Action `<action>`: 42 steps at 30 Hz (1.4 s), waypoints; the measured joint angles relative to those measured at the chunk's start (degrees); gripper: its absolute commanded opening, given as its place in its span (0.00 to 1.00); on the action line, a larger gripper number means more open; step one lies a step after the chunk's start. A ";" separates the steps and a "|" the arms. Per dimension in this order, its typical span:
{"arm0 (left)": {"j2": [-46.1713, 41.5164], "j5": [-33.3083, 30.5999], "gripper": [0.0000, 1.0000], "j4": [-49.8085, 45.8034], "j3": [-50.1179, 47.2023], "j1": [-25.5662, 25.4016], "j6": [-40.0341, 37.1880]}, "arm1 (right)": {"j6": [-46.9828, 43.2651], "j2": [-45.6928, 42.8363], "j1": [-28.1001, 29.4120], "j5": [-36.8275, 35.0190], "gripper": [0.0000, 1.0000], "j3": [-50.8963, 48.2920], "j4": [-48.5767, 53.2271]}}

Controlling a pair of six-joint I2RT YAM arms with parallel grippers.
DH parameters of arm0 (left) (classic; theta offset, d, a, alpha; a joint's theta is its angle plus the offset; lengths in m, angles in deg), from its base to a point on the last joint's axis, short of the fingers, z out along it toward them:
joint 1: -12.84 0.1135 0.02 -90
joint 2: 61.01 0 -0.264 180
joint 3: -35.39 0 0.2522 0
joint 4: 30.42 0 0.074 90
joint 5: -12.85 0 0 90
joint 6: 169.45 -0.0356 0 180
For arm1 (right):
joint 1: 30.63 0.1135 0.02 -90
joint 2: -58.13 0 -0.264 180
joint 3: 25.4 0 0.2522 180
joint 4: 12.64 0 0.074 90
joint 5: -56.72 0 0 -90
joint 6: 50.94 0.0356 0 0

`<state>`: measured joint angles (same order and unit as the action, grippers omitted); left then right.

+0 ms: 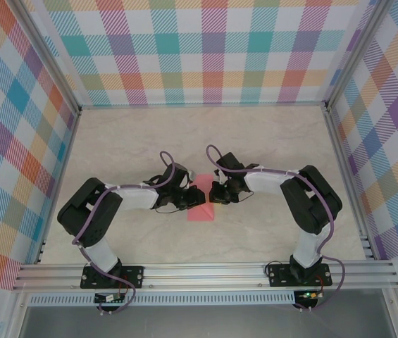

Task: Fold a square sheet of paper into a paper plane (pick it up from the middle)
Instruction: Fold the triangle a second time at the center of the table.

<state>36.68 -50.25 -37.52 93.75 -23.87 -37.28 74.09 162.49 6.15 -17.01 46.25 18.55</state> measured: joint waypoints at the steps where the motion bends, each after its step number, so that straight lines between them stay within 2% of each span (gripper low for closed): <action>1: 0.09 -0.02 0.18 -0.33 0.15 0.00 0.00 | 0.00 0.02 0.00 0.00 0.12 0.00 0.02; 42: 1.38 -1.07 0.17 -1.16 0.24 0.00 0.00 | -1.68 1.38 0.00 0.04 0.12 1.84 0.66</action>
<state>38.06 -51.32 -38.68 93.99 -23.87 -37.28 72.41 163.86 6.15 -16.96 48.08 19.21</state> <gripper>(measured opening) 0.166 0.122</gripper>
